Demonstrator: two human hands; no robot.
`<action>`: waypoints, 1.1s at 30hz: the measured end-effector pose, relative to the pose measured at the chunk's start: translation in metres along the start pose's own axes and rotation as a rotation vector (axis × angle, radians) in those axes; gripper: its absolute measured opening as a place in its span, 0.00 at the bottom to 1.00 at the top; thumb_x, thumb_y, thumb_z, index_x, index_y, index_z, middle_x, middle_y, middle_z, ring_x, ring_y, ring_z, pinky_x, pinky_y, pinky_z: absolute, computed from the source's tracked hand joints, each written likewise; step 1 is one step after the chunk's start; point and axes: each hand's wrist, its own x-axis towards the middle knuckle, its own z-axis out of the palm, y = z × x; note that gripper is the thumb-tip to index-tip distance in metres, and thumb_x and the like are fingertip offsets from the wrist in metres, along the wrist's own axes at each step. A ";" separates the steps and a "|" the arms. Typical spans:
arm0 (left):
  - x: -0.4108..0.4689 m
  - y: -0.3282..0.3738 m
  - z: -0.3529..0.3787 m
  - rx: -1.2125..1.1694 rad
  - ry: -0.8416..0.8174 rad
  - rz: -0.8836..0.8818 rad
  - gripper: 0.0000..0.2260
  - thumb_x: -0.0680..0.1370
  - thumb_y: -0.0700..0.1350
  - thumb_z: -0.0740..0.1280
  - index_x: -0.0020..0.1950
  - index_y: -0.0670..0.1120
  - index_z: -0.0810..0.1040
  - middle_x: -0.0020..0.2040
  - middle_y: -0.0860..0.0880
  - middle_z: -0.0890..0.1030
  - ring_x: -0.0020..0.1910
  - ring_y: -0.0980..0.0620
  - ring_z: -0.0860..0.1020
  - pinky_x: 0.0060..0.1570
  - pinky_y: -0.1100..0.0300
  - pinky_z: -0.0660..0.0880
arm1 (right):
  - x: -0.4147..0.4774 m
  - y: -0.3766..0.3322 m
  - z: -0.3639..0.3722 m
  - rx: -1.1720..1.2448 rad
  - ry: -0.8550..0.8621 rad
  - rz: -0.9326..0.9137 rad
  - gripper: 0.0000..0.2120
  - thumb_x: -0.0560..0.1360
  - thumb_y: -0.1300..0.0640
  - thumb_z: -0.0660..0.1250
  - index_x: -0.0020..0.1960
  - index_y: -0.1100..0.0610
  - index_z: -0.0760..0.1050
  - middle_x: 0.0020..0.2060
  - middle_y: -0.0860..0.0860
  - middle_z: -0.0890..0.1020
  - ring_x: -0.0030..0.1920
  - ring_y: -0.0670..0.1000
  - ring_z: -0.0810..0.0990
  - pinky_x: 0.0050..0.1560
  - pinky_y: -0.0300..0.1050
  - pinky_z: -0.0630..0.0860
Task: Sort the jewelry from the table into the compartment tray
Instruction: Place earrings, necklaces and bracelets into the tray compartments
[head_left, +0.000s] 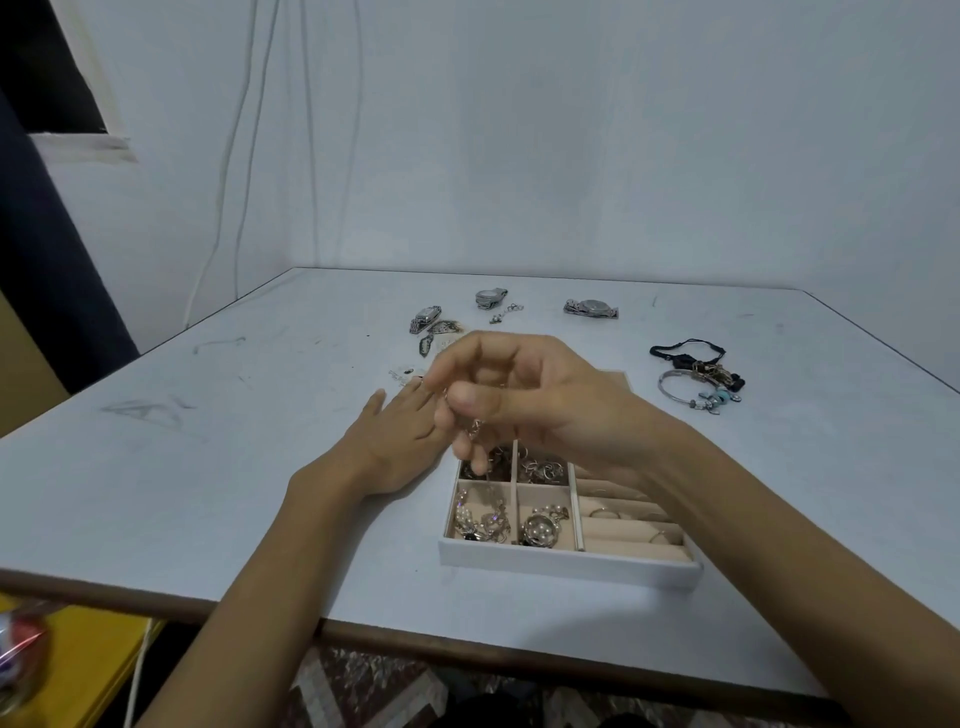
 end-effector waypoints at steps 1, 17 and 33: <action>-0.003 0.003 -0.001 -0.023 0.012 -0.003 0.19 0.81 0.43 0.57 0.72 0.40 0.66 0.72 0.40 0.68 0.72 0.42 0.63 0.72 0.43 0.56 | 0.000 0.000 -0.001 -0.067 -0.001 0.014 0.07 0.76 0.63 0.66 0.53 0.59 0.78 0.41 0.58 0.81 0.38 0.53 0.80 0.40 0.45 0.78; 0.013 -0.012 0.004 0.295 -0.121 -0.013 0.25 0.83 0.54 0.42 0.79 0.49 0.44 0.79 0.51 0.43 0.77 0.55 0.41 0.75 0.49 0.40 | -0.007 -0.009 -0.018 -0.672 -0.134 0.244 0.07 0.72 0.62 0.72 0.49 0.62 0.83 0.43 0.56 0.85 0.40 0.46 0.78 0.42 0.30 0.71; 0.015 -0.015 0.005 0.281 -0.100 0.012 0.25 0.83 0.56 0.43 0.79 0.50 0.47 0.79 0.51 0.45 0.78 0.54 0.43 0.75 0.48 0.41 | -0.016 -0.029 -0.024 -0.498 -0.010 0.122 0.05 0.74 0.64 0.69 0.49 0.64 0.80 0.46 0.57 0.85 0.45 0.52 0.81 0.55 0.65 0.74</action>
